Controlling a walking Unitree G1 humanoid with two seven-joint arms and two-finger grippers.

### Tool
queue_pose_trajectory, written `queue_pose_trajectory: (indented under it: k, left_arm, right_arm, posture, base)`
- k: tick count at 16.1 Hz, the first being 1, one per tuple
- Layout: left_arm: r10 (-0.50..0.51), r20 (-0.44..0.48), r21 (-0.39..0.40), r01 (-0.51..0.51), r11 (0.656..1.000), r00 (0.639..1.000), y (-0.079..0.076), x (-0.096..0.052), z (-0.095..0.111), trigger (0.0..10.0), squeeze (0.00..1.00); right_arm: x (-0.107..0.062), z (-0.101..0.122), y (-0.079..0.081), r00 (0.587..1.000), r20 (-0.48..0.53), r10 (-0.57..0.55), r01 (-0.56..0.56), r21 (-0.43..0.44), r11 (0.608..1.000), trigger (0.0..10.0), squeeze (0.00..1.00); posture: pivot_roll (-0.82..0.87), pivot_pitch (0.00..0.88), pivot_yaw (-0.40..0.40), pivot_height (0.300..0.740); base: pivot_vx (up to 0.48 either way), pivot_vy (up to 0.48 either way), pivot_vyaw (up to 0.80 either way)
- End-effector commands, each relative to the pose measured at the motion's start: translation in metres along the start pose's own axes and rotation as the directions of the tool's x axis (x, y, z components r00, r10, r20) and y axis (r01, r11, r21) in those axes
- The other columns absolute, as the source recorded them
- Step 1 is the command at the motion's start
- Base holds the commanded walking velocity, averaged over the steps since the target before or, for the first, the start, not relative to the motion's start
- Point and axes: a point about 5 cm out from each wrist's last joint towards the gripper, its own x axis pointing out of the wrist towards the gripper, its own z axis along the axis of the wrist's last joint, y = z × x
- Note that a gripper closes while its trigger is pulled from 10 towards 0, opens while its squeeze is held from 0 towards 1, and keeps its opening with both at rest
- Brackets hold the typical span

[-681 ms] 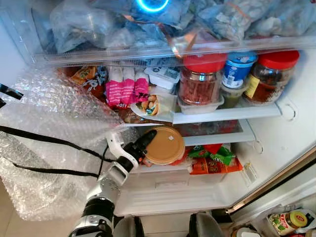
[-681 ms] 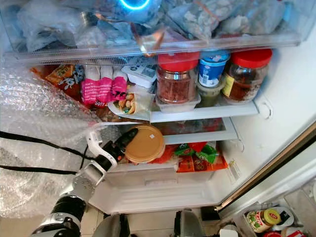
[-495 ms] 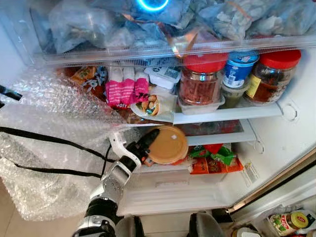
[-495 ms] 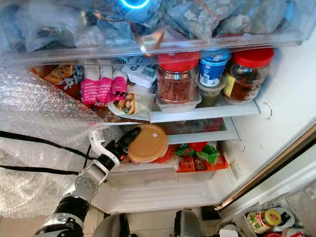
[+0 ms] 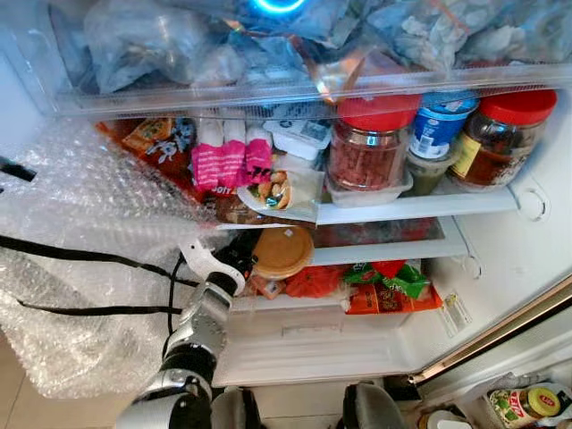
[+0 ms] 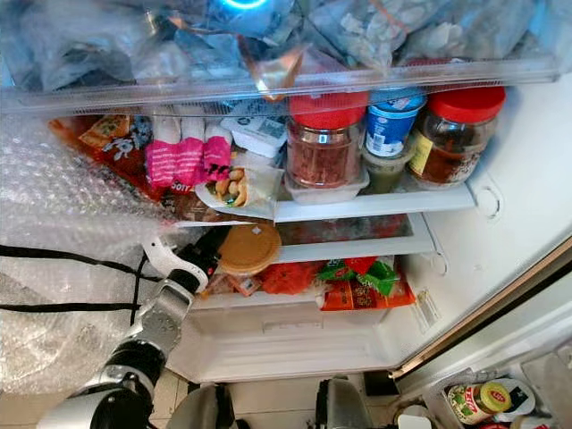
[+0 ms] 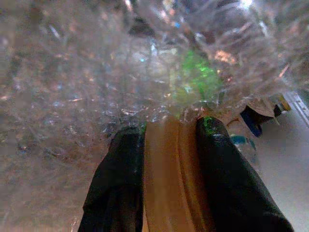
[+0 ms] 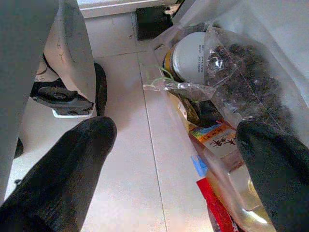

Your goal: Restocking fridge

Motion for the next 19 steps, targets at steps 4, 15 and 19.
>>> queue_pose_trajectory:
  k: [4,15,19]
  left_arm:
    - [0.125,0.040,0.048,-0.127,0.991,0.991,-0.004,0.013,0.010,10.0,0.00]
    - [0.079,-0.028,-0.128,-0.082,0.988,0.996,-0.020,0.025,0.000,10.0,0.00]
    - [-0.018,-0.030,-0.118,0.014,0.993,0.999,-0.030,0.027,-0.002,10.0,0.00]
  right_arm:
    - [-0.003,-0.011,0.006,0.999,-0.030,0.023,-0.024,-0.009,1.000,10.0,0.00]
    - [-0.003,-0.013,0.009,0.999,-0.028,0.028,-0.029,-0.011,1.000,10.0,0.00]
    - [-0.003,-0.012,0.008,0.999,-0.024,0.028,-0.028,-0.007,1.000,10.0,0.00]
  posture:
    - [-0.08,0.171,0.051,0.644]
    - [-0.08,0.180,0.053,0.644]
    - [-0.08,0.175,0.055,0.644]
  base:
    - [0.000,0.000,0.00]
    - [0.000,0.000,0.00]
    - [0.000,0.000,0.00]
